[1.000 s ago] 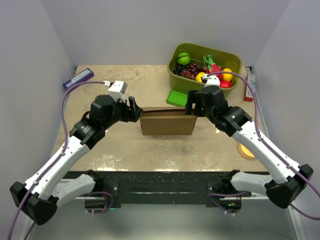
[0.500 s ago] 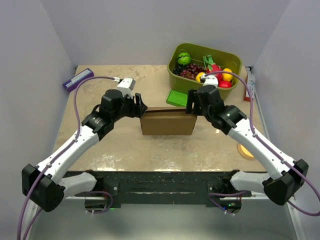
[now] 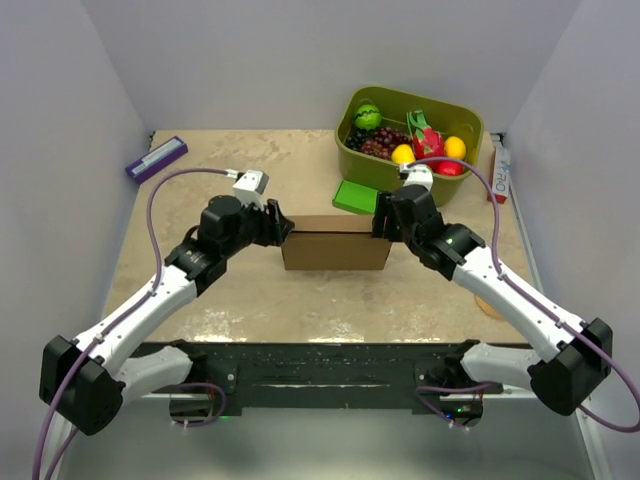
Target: Fold the paper box
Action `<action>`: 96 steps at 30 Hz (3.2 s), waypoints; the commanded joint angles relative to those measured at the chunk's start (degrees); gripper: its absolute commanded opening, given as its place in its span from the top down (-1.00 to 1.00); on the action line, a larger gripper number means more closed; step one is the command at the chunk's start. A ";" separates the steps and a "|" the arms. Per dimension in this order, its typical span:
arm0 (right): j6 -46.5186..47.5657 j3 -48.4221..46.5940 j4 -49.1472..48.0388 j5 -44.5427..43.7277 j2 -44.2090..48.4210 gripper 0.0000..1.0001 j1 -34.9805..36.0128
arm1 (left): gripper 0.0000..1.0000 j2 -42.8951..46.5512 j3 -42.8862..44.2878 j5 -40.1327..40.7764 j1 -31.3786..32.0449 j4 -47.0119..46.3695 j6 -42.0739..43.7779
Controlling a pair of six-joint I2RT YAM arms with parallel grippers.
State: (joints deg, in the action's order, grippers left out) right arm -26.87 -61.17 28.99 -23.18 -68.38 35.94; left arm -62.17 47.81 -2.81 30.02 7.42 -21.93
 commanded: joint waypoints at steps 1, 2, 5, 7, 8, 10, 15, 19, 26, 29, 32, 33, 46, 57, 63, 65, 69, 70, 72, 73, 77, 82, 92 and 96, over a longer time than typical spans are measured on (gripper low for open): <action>-0.81 5.08 3.62 -1.17 1.05 -0.30 -0.35 | -0.11 1.61 -6.32 0.52 -0.49 1.37 0.75; -0.99 5.61 3.53 -1.08 1.14 -0.29 -0.35 | -0.10 1.96 -7.28 0.52 -0.49 0.50 0.66; -1.60 7.20 3.18 -0.99 1.58 -0.28 -0.26 | -0.08 3.63 -11.77 1.14 -0.49 -1.61 0.31; -1.78 7.55 3.00 -0.99 1.67 -0.27 -0.26 | -0.05 4.51 -14.32 1.49 -0.40 -2.23 -0.12; -1.69 7.64 3.00 -0.90 1.58 -0.27 -0.35 | -0.03 4.60 -14.93 1.93 -0.40 -2.67 -0.30; -1.87 7.73 2.91 -0.73 1.32 -0.26 -0.35 | 0.02 4.95 -16.34 2.63 -0.40 -2.67 -0.48; -1.78 7.38 2.30 0.24 1.06 -0.26 -0.26 | 0.02 5.31 -16.36 2.46 -0.40 -3.82 -1.53; -1.43 4.75 2.73 1.20 1.41 -0.27 -0.44 | -0.11 5.48 -11.35 0.97 -0.49 -3.47 -3.11; -0.55 -0.53 3.44 3.49 1.85 -0.35 -1.58 | -0.25 2.94 -2.38 -1.59 -1.02 -3.47 -5.49; 0.24 -2.99 4.31 3.93 1.32 -0.39 -2.63 | -0.27 2.76 -1.23 -2.02 -1.63 -3.29 -5.84; 0.94 -4.48 5.10 4.11 1.76 -0.43 -3.69 | -0.28 3.46 -1.05 -2.20 -2.60 -2.50 -5.93; 1.12 -4.84 5.20 4.11 2.37 -0.43 -4.04 | -0.28 3.72 -1.23 -2.03 -3.12 -2.24 -5.84; 0.68 -0.36 7.13 4.19 6.33 -0.35 -4.39 | -0.21 5.40 -4.48 -3.08 -5.15 -2.58 -5.84; 0.33 3.15 6.34 5.16 5.98 -0.22 -4.39 | -0.01 6.10 -10.54 -6.85 -5.24 -5.48 -6.63; -0.37 6.58 6.34 6.12 6.41 -0.07 -4.39 | 0.12 6.10 -13.09 -6.86 -5.32 -5.31 -6.10; -0.81 7.55 6.25 6.48 6.59 -0.05 -4.30 | 0.23 6.27 -14.15 -6.51 -5.32 -5.14 -5.93; -1.34 9.74 6.16 6.83 6.94 -0.03 -4.39 | 0.37 6.10 -16.17 -6.68 -5.50 -5.75 -6.45; -1.34 10.10 6.16 7.09 6.94 -0.02 -4.39 | 0.40 5.75 -17.04 -6.86 -5.50 -5.84 -6.80; -1.52 10.80 5.99 7.18 7.12 -0.02 -4.39 | 0.46 5.40 -17.84 -6.95 -5.76 -5.93 -7.16; -1.60 10.98 5.99 7.18 7.12 -0.02 -4.39 | 0.48 5.22 -18.54 -7.03 -5.76 -5.93 -7.42; -1.69 10.98 5.81 7.36 7.12 -0.02 -4.39 | 0.53 5.48 -20.04 -6.77 -6.29 -5.93 -7.95; -1.69 10.72 5.99 7.45 7.29 -0.01 -4.39 | 0.65 4.78 -22.75 -7.91 -6.90 -6.36 -8.65; -1.34 9.58 5.72 8.24 7.30 -0.02 -4.39 | 0.86 5.22 -28.91 -9.14 -8.48 -5.84 -9.36; -1.16 8.79 6.07 8.85 7.73 -0.03 -4.39 | 0.90 5.57 -32.42 -10.46 -8.93 -6.54 -10.76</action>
State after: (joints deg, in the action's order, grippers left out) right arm -28.95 -52.97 28.53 -16.14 -59.61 31.75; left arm -53.41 23.53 -14.46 22.57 -20.60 -34.26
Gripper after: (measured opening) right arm 0.512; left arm 0.136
